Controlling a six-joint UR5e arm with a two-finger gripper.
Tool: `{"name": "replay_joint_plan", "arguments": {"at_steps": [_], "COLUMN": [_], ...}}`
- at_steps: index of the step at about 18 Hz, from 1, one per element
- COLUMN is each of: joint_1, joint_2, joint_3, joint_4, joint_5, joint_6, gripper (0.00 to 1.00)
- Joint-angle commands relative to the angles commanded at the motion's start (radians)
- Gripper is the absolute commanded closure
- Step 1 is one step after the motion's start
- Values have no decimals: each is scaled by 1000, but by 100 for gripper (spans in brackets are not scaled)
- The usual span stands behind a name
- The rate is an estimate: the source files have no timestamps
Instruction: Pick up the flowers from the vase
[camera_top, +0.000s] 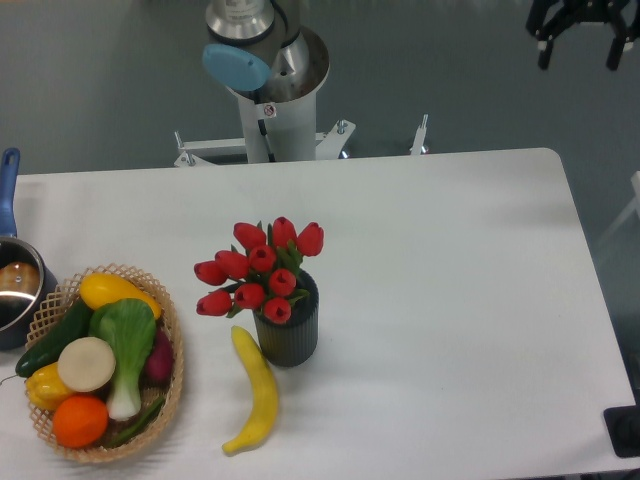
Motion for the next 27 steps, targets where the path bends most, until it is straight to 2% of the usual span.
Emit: {"name": "replay_joint_plan", "arguments": {"at_steps": [1,6,11,16,19,27], "joint_1": [0,-35,-58,-98,-166,-261], "joint_2": [0,-11,-37,-31,-26,-25], "joint_3": [-11,-5,-5,-39,-63,-101], "joint_4": [26,28,53,57,60,53], "joint_5": [0,-12,-167,-207,-210,-242], "joint_6": [0,-75,-225,-232,-224,-222], "gripper": [0,0,0,0,0,0]}}
